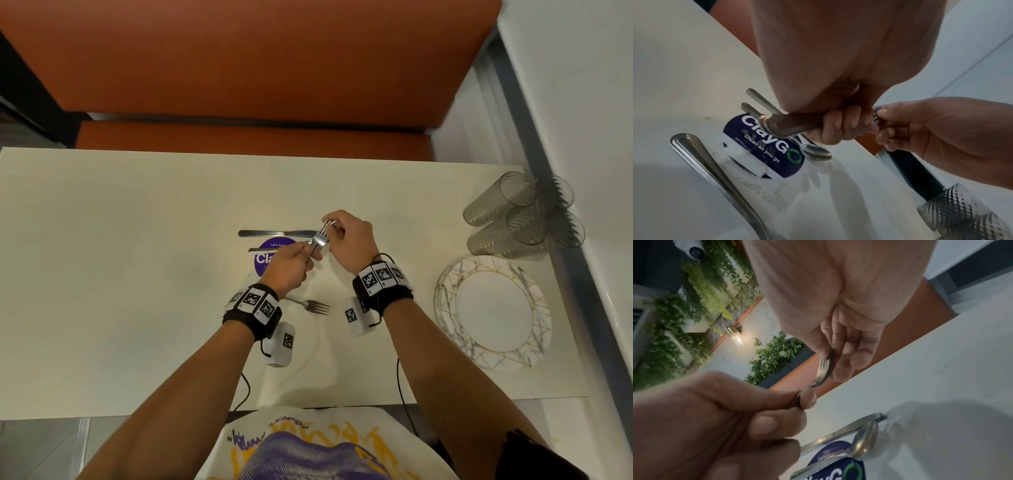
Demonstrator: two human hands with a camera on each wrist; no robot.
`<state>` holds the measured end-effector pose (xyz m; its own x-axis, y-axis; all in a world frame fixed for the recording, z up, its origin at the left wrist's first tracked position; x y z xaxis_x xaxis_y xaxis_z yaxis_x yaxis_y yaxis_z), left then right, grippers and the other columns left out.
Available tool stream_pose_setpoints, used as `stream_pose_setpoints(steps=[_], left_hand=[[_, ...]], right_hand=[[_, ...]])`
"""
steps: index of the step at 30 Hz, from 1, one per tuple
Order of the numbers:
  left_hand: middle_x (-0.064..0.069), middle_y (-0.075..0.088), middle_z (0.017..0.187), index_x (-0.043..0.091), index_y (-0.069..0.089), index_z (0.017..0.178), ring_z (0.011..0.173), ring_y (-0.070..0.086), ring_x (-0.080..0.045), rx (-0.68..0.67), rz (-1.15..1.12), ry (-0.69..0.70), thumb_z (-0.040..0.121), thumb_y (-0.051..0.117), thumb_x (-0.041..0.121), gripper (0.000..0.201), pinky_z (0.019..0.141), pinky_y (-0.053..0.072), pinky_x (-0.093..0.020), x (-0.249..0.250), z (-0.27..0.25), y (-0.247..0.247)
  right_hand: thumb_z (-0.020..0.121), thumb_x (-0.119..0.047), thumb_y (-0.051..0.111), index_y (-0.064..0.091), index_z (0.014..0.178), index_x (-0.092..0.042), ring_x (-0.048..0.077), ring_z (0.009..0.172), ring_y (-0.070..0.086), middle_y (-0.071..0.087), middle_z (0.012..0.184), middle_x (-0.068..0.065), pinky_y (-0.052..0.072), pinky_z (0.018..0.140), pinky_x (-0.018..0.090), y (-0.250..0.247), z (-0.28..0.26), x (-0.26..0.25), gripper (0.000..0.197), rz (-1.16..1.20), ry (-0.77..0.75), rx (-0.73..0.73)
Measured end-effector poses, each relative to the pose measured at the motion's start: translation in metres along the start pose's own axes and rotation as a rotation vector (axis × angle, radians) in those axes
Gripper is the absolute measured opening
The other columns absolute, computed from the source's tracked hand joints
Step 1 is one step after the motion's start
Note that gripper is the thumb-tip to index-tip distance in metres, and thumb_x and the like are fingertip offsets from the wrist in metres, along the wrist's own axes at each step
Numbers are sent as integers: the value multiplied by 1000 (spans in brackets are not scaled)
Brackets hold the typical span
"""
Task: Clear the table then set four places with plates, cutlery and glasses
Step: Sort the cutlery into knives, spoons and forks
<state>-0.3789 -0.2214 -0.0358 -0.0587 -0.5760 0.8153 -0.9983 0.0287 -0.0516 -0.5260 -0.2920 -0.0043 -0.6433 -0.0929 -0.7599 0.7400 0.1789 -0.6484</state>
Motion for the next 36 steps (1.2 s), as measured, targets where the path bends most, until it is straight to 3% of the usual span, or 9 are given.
stream_pose_setpoints(steps=[4, 7, 10, 13, 17, 24, 27, 31, 36], left_hand=[[-1, 54, 65, 15, 69, 90, 52, 43, -13, 4, 82, 63, 111, 41, 29, 38, 46, 35, -25, -3, 0, -5], [0, 61, 72, 19, 69, 85, 64, 52, -14, 43, 233, 133, 108, 44, 31, 35, 60, 45, -31, -10, -1, -13], [-4, 66, 83, 17, 63, 83, 77, 59, -18, 96, 441, 209, 107, 43, 28, 33, 73, 46, -36, -15, -5, -21], [-2, 66, 83, 25, 54, 78, 77, 59, -21, 157, 627, 196, 107, 41, 31, 32, 66, 40, -33, -27, -9, -29], [0, 64, 83, 22, 57, 88, 75, 57, -18, 191, 716, 148, 108, 39, 35, 29, 61, 37, -29, -46, -14, -44], [1, 64, 82, 22, 56, 90, 74, 57, -20, 171, 793, 180, 108, 39, 36, 28, 64, 38, -31, -59, -27, -60], [0, 65, 82, 24, 58, 91, 75, 59, -22, 161, 809, 195, 108, 40, 37, 28, 66, 39, -32, -59, -31, -65], [2, 68, 84, 25, 63, 89, 78, 60, -23, 177, 783, 178, 105, 40, 39, 31, 69, 42, -34, -53, -33, -69], [1, 70, 82, 26, 65, 87, 78, 62, -25, 197, 768, 230, 105, 42, 38, 32, 71, 49, -35, -33, -31, -73]], right_hand=[[93, -8, 61, 71, 103, -13, -1, 63, 60, 71, 79, -2, 44, 60, 4, 2, 3, -1, 15, 14, 40, 31], [92, -7, 62, 72, 102, -13, 0, 62, 61, 69, 76, -3, 45, 60, 6, 3, 2, -1, 15, 47, 51, 68], [93, -9, 60, 71, 105, -13, 10, 66, 68, 74, 83, 1, 57, 68, 23, 12, -3, 4, 17, 87, 84, 25], [95, -14, 58, 69, 113, -13, 17, 78, 67, 76, 97, 6, 53, 76, 25, 24, -14, 14, 22, 20, 161, -72], [94, -22, 59, 68, 113, -15, 21, 92, 68, 74, 103, 5, 54, 85, 28, 37, -42, 32, 23, -102, 296, -189], [78, -51, 78, 67, 108, -17, 21, 95, 65, 67, 103, 0, 56, 86, 36, 59, -95, 52, 46, -353, 481, -447], [82, -31, 77, 73, 91, -9, 26, 89, 69, 72, 93, 7, 59, 80, 38, 62, -105, 45, 24, -402, 482, -410], [86, -20, 70, 74, 89, -10, 25, 91, 68, 73, 94, 7, 58, 81, 35, 60, -109, 39, 11, -346, 472, -345], [87, -9, 67, 73, 91, -14, 12, 81, 58, 65, 84, -5, 40, 68, 15, 46, -102, 20, 9, -196, 291, -230]])
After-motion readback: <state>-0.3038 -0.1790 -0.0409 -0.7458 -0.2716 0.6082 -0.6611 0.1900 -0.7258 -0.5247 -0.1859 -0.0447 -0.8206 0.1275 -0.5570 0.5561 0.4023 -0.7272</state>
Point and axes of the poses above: each hand's wrist, its own z-axis towards the middle knuckle, its own y-axis out of the palm, x = y × z, the point moved 4 cm from there along z, towards the middle knuckle
